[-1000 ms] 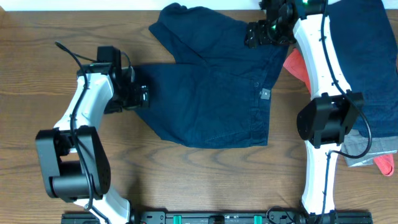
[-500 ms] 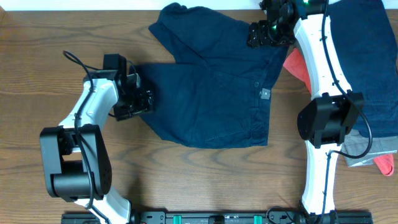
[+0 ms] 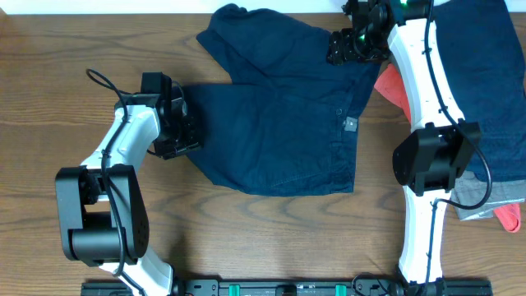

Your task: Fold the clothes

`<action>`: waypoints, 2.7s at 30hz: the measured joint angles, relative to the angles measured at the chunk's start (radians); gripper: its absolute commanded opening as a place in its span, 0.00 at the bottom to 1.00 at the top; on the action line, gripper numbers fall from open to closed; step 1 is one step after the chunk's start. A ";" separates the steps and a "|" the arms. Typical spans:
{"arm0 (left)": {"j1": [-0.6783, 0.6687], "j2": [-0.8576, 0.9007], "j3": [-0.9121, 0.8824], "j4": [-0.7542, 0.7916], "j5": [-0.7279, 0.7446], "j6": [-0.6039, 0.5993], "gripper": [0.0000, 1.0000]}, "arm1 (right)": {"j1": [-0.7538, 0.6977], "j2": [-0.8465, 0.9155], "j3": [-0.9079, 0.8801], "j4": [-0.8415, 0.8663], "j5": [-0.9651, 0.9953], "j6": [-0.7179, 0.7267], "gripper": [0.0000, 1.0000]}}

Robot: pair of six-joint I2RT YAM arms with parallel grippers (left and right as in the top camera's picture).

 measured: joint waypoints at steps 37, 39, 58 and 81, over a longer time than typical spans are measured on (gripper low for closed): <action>0.010 0.002 0.000 -0.243 -0.202 -0.079 0.06 | 0.038 -0.001 -0.023 -0.064 0.022 0.000 0.78; 0.008 -0.045 0.001 -0.258 -0.218 -0.079 0.06 | 0.064 -0.002 -0.056 -0.057 0.022 0.000 0.78; -0.232 -0.043 0.012 0.238 -0.259 -0.081 0.69 | 0.143 -0.002 -0.282 0.115 0.019 0.085 0.70; -0.038 -0.200 0.017 -0.191 -0.259 -0.083 0.98 | 0.143 -0.002 -0.282 0.119 0.019 0.089 0.75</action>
